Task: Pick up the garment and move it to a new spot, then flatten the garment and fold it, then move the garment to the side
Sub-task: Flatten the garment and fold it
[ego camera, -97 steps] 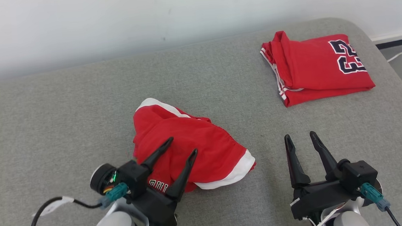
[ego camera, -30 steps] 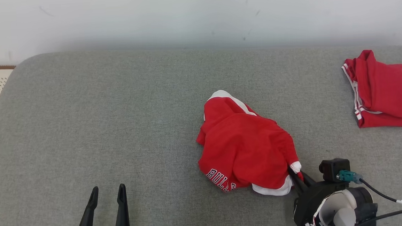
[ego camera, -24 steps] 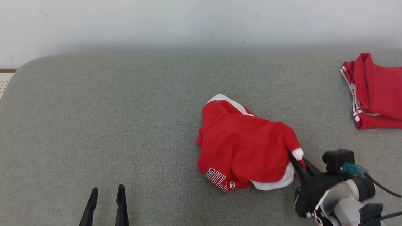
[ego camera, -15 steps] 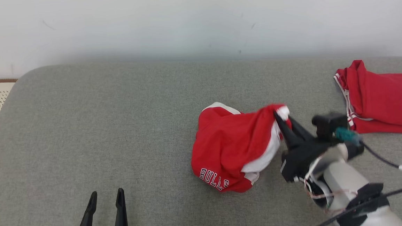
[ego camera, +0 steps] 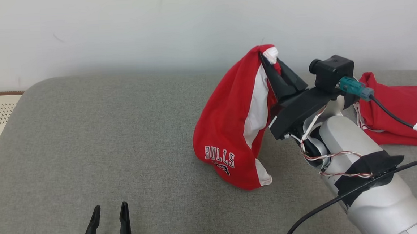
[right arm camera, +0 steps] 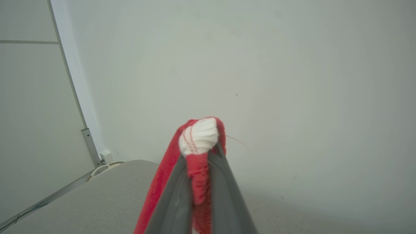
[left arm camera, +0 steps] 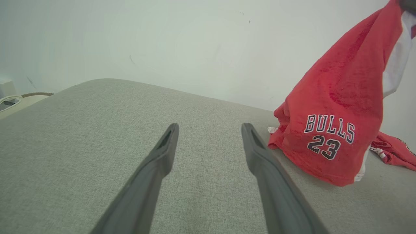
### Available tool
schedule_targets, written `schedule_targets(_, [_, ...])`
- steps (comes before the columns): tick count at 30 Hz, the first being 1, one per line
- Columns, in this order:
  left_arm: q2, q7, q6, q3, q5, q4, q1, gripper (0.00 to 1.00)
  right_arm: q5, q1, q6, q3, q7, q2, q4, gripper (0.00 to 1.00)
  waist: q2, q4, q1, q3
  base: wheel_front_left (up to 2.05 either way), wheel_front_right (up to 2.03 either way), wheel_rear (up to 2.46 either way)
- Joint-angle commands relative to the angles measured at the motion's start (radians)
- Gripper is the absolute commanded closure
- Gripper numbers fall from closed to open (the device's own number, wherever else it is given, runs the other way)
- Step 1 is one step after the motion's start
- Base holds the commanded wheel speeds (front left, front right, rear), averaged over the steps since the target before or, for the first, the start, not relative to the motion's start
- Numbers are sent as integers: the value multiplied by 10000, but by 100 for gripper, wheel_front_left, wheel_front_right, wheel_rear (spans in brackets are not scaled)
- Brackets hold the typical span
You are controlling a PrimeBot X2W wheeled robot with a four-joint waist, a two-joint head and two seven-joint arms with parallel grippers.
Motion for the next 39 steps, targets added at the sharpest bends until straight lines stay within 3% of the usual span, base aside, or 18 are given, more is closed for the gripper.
schedule_targets(1, [-13,-40,18,35,91,17,183,0,43,-127,-6,-8,-56,12,-30,100,0,9,0,-29,0,0,0])
schedule_targets(22, [-63,-40,-82,20,161,122,276,0,128,-959,-6,-61,-387,708,438,100,0,1,0,-263,0,0,0])
schedule_targets(39, [-75,-42,-134,38,102,164,169,0,439,126,-6,-147,-610,67,2946,100,0,-23,0,-63,0,0,0])
